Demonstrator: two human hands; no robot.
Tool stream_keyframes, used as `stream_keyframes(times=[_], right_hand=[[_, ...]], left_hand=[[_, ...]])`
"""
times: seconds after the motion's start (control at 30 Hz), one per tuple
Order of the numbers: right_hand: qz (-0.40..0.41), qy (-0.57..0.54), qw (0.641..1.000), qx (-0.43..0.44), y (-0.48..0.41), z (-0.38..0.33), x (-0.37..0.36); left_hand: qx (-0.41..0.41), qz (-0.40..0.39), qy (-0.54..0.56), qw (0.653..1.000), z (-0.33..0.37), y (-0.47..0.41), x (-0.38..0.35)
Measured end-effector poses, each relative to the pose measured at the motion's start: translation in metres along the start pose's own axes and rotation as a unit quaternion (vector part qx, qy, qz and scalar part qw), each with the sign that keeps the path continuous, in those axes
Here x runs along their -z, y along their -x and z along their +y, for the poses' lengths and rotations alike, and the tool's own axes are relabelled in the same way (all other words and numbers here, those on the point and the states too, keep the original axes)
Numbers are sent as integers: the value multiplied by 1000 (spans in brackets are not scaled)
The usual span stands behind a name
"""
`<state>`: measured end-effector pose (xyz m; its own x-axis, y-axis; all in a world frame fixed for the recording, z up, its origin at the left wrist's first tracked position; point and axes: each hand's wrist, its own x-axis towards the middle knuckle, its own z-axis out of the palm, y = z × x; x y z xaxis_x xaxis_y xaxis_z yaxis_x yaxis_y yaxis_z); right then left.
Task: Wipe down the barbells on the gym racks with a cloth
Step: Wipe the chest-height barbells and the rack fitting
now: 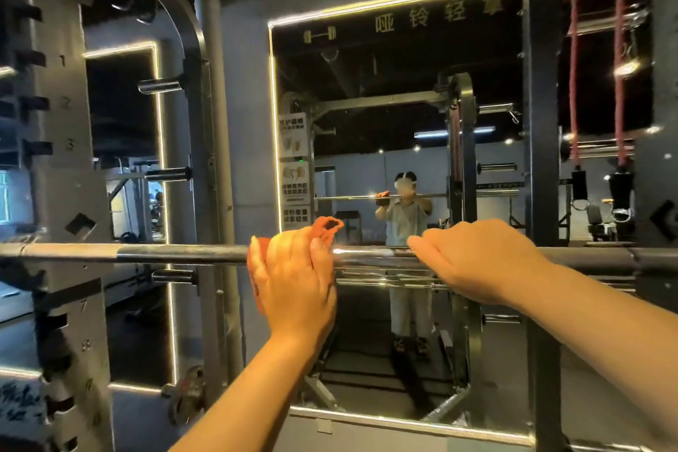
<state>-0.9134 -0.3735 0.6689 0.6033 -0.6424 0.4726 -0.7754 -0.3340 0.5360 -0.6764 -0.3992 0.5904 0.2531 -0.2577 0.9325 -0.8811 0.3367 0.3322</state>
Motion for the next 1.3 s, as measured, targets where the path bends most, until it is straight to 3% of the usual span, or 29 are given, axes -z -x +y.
stream_keyframes(times=[0.13, 0.23, 0.47, 0.57, 0.67, 0.73, 0.9, 1.0, 1.07, 1.2, 1.3], right_hand=[[35, 15, 999, -35, -2, -8, -8], [52, 21, 998, -30, 1, -8, -10], [68, -27, 997, -36, 0, -6, -12], [89, -38, 994, -49, -2, -5, -17], [96, -26, 994, -35, -4, -6, -20], [95, -11, 995, -28, -4, -6, -21], [111, -19, 993, -35, -3, -7, -22], [122, -32, 991, -37, -3, -6, -23], [124, -31, 991, -40, -3, -6, -22], [116, -43, 991, -51, -4, -6, -23], [124, -41, 990, -58, -5, -6, -25]], left_hand=[[51, 36, 26, 998, 39, 18, -23], [20, 14, 1, 1000, 61, 31, -39], [-189, -63, -47, 979, 54, 26, -28], [-132, -85, -83, 984, 45, -7, -12], [-48, -73, -35, 996, 54, -18, -8], [-44, -63, -36, 996, 65, -9, -12], [-121, -57, -35, 990, 68, 25, -24], [-210, -110, -84, 968, 41, 21, -12], [-188, -123, -108, 968, 20, 9, -5], [-41, -93, -120, 988, 20, -5, -4], [-27, -61, -70, 995, 49, -3, -10]])
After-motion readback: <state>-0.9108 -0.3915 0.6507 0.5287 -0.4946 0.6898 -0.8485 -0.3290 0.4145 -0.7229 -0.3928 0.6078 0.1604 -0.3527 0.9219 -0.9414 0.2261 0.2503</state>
